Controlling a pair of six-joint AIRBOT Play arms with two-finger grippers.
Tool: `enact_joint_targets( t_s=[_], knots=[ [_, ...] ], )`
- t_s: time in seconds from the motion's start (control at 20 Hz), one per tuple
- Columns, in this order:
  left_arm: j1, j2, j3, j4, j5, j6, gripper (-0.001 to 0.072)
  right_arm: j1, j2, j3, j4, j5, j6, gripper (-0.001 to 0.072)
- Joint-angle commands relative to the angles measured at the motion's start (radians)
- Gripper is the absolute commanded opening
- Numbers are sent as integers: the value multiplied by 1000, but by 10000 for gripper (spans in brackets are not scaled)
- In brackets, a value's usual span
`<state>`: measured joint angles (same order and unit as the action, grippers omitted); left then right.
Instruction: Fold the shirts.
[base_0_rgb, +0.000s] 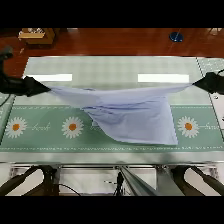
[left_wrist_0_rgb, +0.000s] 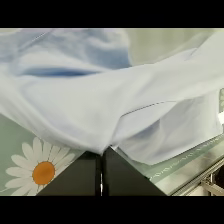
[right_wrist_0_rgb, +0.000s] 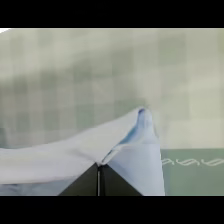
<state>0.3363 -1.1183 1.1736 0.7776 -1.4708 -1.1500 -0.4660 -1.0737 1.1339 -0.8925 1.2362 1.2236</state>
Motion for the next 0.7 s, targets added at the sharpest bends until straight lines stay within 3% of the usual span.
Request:
enact_joint_targets(
  t_s=[0.0, 0.35, 0.65],
  knots=[
    [1, 48, 183, -1, -55, -71, 24, 0, 81, 95, 59, 4, 24, 10],
    [1, 134, 545, 0, -50, -132, 24, 0, 173, 344, 119, 2, 88, 10],
    [2, 234, 908, 78, 125, -183, 24, 0, 184, 740, 115, -13, 163, 9]
  ],
)
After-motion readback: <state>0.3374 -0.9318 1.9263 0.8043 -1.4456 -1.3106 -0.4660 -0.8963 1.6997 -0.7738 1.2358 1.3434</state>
